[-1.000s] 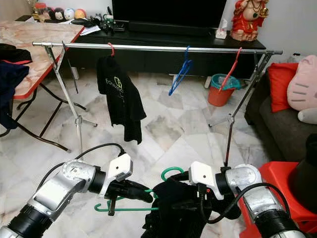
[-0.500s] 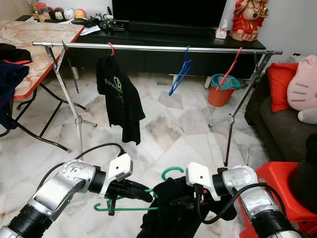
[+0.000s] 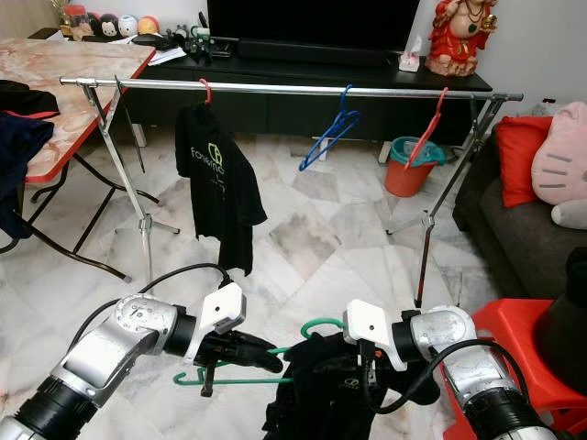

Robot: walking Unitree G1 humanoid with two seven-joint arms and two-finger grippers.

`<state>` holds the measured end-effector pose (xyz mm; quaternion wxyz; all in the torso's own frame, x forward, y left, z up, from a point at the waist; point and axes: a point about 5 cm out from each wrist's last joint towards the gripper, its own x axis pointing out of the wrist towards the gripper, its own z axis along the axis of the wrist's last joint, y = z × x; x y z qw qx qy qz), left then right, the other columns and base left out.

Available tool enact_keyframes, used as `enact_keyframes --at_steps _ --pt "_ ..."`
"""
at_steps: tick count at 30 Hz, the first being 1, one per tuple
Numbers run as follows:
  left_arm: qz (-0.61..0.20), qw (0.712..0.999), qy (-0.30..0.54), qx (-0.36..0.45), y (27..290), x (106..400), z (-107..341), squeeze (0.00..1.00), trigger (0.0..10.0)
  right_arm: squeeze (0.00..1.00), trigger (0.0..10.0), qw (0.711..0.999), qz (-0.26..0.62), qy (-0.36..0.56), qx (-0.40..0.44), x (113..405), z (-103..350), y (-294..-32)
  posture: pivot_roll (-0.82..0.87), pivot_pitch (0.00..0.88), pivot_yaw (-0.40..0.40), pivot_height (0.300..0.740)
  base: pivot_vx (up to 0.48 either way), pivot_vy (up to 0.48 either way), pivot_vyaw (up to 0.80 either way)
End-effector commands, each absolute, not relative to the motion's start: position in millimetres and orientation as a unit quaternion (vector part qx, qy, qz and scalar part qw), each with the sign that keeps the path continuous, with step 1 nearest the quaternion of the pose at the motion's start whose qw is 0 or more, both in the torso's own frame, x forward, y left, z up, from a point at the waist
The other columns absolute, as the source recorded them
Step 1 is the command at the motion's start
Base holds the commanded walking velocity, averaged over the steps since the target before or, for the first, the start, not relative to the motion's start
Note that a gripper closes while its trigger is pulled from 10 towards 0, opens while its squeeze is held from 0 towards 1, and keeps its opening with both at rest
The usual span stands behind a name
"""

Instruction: Hang hanger

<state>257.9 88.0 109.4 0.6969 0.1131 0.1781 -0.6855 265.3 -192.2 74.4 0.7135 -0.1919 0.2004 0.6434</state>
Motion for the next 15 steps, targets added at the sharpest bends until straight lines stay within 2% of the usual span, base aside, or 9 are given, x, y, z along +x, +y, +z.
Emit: enact_keyframes --at_steps 1,15 --pt "-0.702 0.687 0.151 0.114 78.7 258.3 117.4 0.00 10.0 0.00 0.0 0.720 0.636 0.197 -0.195 268.5 75.3 -190.6 -0.12 0.000 -0.099 0.740 0.000 0.000 0.00" --pt "-0.698 0.690 0.149 0.123 77.5 260.5 116.4 0.00 10.0 0.00 0.0 0.720 0.636 0.193 -0.199 270.3 75.1 -187.4 -0.12 0.000 -0.094 0.740 0.000 0.000 0.00"
